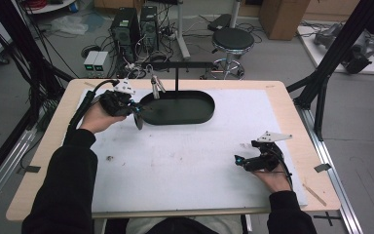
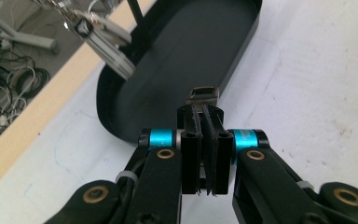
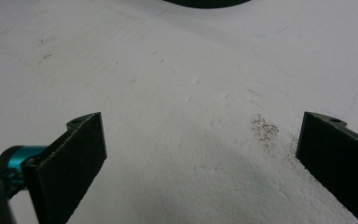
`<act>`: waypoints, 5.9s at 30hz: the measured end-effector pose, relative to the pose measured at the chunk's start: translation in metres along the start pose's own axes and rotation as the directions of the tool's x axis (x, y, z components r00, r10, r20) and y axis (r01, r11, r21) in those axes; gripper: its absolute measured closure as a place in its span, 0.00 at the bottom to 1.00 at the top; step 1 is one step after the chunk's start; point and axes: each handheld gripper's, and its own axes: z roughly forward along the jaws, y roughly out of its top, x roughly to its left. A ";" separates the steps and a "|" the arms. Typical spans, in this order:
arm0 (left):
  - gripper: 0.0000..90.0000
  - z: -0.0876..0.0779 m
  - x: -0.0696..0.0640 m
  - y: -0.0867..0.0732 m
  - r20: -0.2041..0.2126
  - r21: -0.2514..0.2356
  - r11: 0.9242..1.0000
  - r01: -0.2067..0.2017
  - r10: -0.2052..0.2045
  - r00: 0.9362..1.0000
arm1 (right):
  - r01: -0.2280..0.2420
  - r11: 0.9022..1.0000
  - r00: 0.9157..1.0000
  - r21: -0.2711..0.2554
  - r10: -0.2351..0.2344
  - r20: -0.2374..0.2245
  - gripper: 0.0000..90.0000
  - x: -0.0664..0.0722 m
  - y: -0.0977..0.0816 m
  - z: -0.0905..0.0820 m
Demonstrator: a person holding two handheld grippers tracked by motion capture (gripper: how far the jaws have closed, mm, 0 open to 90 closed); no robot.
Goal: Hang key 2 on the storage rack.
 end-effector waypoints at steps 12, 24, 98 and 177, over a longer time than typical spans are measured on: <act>0.96 -0.011 0.005 0.029 -0.052 -0.053 0.998 -0.034 0.032 0.998 | 0.006 1.000 1.000 -0.006 -0.006 0.003 0.01 0.000 0.000 0.000; 0.96 -0.016 0.016 0.054 -0.076 -0.104 0.994 -0.036 0.028 0.997 | 0.004 1.000 1.000 -0.006 -0.004 0.003 0.01 -0.001 0.000 0.000; 0.95 0.080 0.027 0.105 -0.242 0.060 0.998 0.031 -0.016 0.970 | 0.007 1.000 1.000 -0.010 -0.007 -0.001 0.01 -0.005 -0.002 -0.003; 0.07 -0.010 -0.012 -0.068 0.067 -0.228 0.910 0.346 -0.340 0.938 | 0.004 1.000 1.000 -0.016 -0.004 -0.001 0.01 -0.003 -0.002 -0.004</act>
